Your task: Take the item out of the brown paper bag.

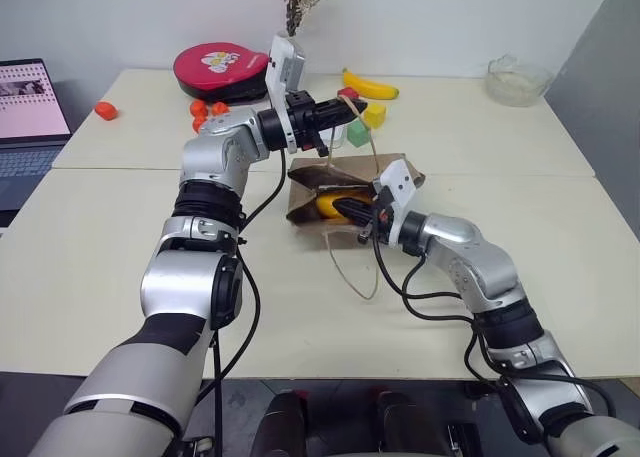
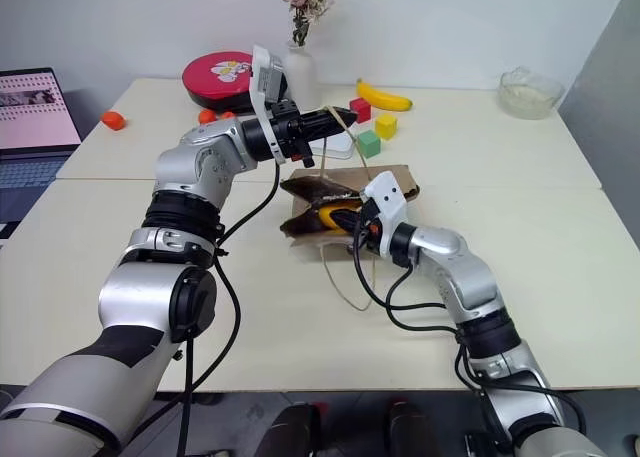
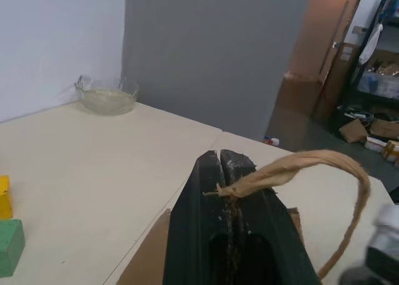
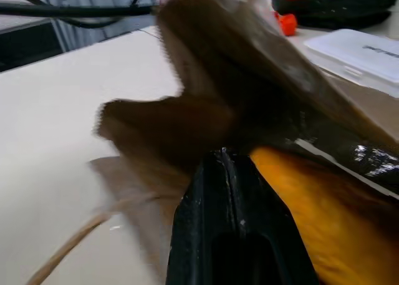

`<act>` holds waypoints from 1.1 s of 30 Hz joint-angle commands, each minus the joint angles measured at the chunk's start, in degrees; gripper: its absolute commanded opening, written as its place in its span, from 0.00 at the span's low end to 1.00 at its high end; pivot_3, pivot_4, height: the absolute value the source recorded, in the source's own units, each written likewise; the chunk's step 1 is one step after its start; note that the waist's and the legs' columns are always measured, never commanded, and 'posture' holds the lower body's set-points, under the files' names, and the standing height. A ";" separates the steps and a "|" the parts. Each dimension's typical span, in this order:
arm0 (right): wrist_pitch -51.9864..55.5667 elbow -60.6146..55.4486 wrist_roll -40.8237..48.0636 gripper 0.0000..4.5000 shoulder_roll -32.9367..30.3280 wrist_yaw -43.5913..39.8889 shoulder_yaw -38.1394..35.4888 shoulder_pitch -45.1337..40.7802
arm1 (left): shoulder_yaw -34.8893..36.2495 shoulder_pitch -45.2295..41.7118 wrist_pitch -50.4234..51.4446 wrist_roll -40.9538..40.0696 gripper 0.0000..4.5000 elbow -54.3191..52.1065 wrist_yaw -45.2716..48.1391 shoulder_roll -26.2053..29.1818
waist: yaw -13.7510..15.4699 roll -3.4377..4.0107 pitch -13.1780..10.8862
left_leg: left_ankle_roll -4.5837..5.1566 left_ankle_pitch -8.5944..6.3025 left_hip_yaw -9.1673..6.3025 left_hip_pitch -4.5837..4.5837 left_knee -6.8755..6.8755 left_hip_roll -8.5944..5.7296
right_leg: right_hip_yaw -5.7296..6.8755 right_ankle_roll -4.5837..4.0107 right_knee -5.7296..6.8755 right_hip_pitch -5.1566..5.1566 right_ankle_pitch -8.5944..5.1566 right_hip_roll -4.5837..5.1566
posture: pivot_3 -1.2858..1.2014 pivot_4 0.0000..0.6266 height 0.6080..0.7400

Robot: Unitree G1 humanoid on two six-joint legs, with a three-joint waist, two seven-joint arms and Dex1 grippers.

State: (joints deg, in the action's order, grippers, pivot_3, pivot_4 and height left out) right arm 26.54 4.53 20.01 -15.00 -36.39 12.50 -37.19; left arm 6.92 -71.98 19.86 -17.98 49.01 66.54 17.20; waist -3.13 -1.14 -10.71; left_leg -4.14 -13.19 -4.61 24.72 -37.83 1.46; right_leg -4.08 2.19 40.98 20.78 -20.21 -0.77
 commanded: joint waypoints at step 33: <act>-26.73 14.50 -37.91 0.60 -6.20 6.86 9.97 -7.31 | 0.53 -0.45 0.37 -1.61 0.00 -4.53 -0.10 -1.46 | -0.16 0.01 -0.01 | -0.30 0.17 0.13 0.08 0.03 0.04 | -0.02 -0.01 0.21 0.32 0.00 0.01 | 0.52 0.24 1.00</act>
State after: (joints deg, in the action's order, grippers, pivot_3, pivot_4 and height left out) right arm 2.26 18.94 -16.23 -20.54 -30.63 22.29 -43.00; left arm 6.94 -71.49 20.80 -18.00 47.08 66.62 15.89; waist -3.30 -1.13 -10.71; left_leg -4.44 -13.02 -4.48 24.81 -37.80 1.50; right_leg -4.10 2.18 41.19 21.10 -20.21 -0.76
